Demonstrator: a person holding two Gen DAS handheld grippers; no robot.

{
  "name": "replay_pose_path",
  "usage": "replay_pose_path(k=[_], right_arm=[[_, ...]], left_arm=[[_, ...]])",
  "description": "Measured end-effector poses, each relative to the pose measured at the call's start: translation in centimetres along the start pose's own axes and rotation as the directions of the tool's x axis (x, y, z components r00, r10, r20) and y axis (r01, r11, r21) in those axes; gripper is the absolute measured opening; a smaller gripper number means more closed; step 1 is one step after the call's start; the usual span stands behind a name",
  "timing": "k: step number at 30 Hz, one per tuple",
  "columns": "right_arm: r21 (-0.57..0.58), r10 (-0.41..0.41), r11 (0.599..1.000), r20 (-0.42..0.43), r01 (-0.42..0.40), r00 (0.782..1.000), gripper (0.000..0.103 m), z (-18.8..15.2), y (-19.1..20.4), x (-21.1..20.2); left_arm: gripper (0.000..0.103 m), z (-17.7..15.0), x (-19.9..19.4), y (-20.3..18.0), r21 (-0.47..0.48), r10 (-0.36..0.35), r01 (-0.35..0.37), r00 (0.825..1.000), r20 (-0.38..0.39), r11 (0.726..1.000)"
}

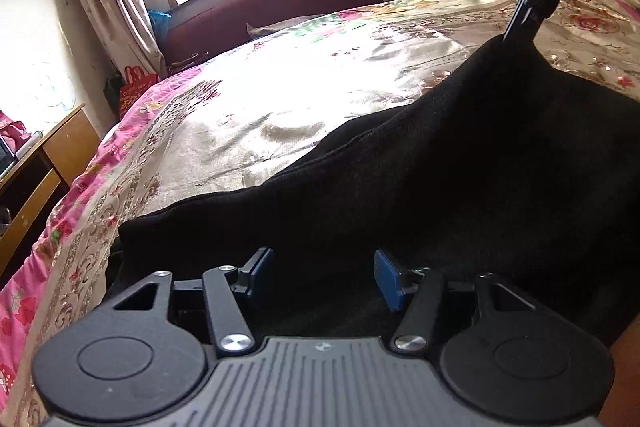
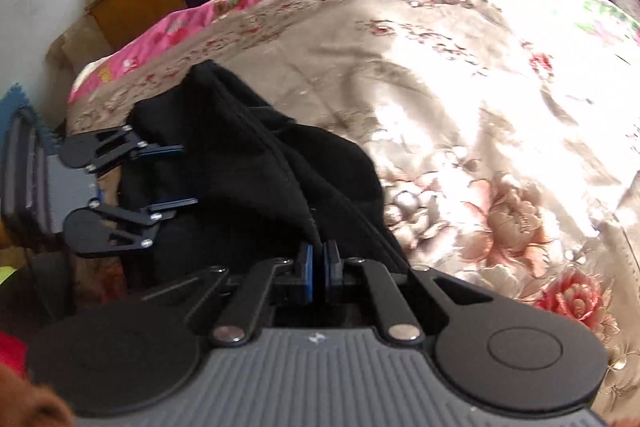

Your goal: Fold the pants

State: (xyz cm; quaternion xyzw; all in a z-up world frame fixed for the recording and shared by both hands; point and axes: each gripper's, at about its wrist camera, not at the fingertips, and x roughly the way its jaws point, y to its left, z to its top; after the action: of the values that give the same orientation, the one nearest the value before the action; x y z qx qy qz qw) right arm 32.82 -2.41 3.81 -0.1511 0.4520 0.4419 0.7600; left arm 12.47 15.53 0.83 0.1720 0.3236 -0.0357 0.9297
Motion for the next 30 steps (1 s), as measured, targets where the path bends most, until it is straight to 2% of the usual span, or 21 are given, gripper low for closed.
replay_pose_path(k=[1, 3, 4, 6, 8, 9, 10, 12, 13, 14, 15, 17, 20, 21, 22, 24, 25, 26, 28, 30], right_arm=[[0.031, -0.04, 0.999, 0.001, 0.04, 0.999, 0.005, -0.8, -1.2, 1.3], [0.029, -0.168, 0.985, -0.092, 0.171, 0.982, 0.006, -3.4, -2.6, 5.3], [0.044, -0.178, 0.982, -0.101, 0.183, 0.979, 0.006, -4.1, -2.7, 6.1], [0.062, -0.151, 0.986, -0.036, 0.153, 0.988, 0.013, -3.5, -2.2, 4.8], [0.028, -0.111, 0.994, 0.052, 0.109, 0.993, 0.014, -2.4, -2.0, 2.8], [-0.006, -0.065, 0.998, 0.08, 0.066, 0.995, 0.017, -1.6, -2.0, 2.1], [-0.032, -0.017, 0.999, 0.08, 0.02, 0.997, 0.023, -0.8, -2.1, 2.0], [-0.058, 0.056, 0.997, 0.038, -0.054, 0.998, 0.045, 0.6, -1.8, 3.6], [-0.079, 0.074, 0.994, 0.006, -0.073, 0.997, 0.046, 0.8, -1.6, 4.8], [-0.116, 0.044, 0.992, -0.028, -0.047, 0.999, 0.043, 0.8, -1.2, 6.1], [-0.136, 0.005, 0.991, -0.046, -0.011, 0.999, 0.034, 0.7, -1.1, 7.3], [-0.083, 0.022, 0.996, -0.073, -0.028, 0.997, 0.01, 0.7, -1.4, 8.2], [-0.029, 0.007, 1.0, -0.03, -0.008, 1.0, 0.006, 1.0, -2.3, 7.2], [0.019, -0.017, 1.0, -0.023, 0.017, 1.0, 0.0, 0.8, -2.9, 7.3], [0.049, -0.065, 0.997, -0.038, 0.067, 0.997, 0.0, 0.5, -3.3, 7.8], [0.074, -0.092, 0.993, -0.058, 0.096, 0.994, 0.0, -0.5, -3.2, 8.7], [0.046, -0.131, 0.99, -0.041, 0.132, 0.991, 0.001, -0.6, -2.3, 8.5], [0.013, -0.166, 0.986, -0.021, 0.166, 0.986, 0.007, -0.6, -1.4, 7.8], [-0.008, -0.22, 0.975, 0.093, 0.222, 0.971, 0.009, -1.2, 0.3, 5.2], [-0.027, -0.238, 0.968, 0.199, 0.248, 0.951, 0.01, -2.4, 2.9, 2.5]], left_arm=[[0.071, -0.1, 0.3, -0.2, 0.001, -0.003, 0.004, 1.0, -0.002, 1.0], [0.079, -0.8, 1.2, -1.0, 0.023, 0.0, 0.001, 1.0, -0.011, 1.0], [0.08, -1.1, 1.5, -1.5, 0.042, 0.008, -0.007, 1.0, -0.01, 0.999], [0.08, -1.3, 1.6, -1.8, 0.069, 0.019, -0.02, 1.0, 0.004, 0.997], [0.081, -1.3, 1.4, -1.5, 0.053, 0.015, -0.016, 1.0, 0.004, 0.998], [0.081, -1.2, 1.3, -1.3, 0.039, 0.013, -0.013, 1.0, 0.004, 0.999], [0.082, -1.1, 1.2, -1.2, 0.03, 0.013, -0.013, 1.0, 0.002, 0.999], [0.081, -1.0, 0.9, -1.3, 0.033, 0.025, -0.025, 1.0, -0.003, 0.999], [0.081, -1.0, 0.8, -1.5, 0.039, 0.032, -0.032, 0.999, -0.002, 0.999], [0.081, -1.0, 0.7, -1.7, 0.043, 0.035, -0.035, 0.999, -0.005, 0.998], [0.081, -1.1, 0.5, -1.8, 0.047, 0.035, -0.035, 0.999, -0.007, 0.998], [0.082, -1.4, 0.5, -2.0, 0.063, 0.034, -0.033, 0.999, -0.015, 0.997], [0.082, -1.8, 0.3, -1.7, 0.059, 0.032, -0.032, 0.999, 0.002, 0.998], [0.083, -1.9, 0.4, -1.6, 0.047, 0.03, -0.03, 1.0, 0.006, 0.998], [0.083, -2.0, 0.4, -1.5, 0.033, 0.028, -0.028, 1.0, 0.004, 0.999], [0.083, -1.9, 0.2, -1.2, 0.019, 0.025, -0.025, 1.0, -0.003, 1.0], [0.083, -1.9, 0.0, -1.1, 0.027, 0.032, -0.032, 0.999, -0.003, 0.999], [0.083, -2.0, -0.4, -1.1, 0.043, 0.045, -0.044, 0.999, -0.001, 0.998], [0.083, -2.4, -1.2, -0.9, 0.078, 0.072, -0.071, 0.997, -0.001, 0.994], [0.083, -2.8, -2.2, -0.6, 0.087, 0.087, -0.086, 0.996, -0.001, 0.992]])
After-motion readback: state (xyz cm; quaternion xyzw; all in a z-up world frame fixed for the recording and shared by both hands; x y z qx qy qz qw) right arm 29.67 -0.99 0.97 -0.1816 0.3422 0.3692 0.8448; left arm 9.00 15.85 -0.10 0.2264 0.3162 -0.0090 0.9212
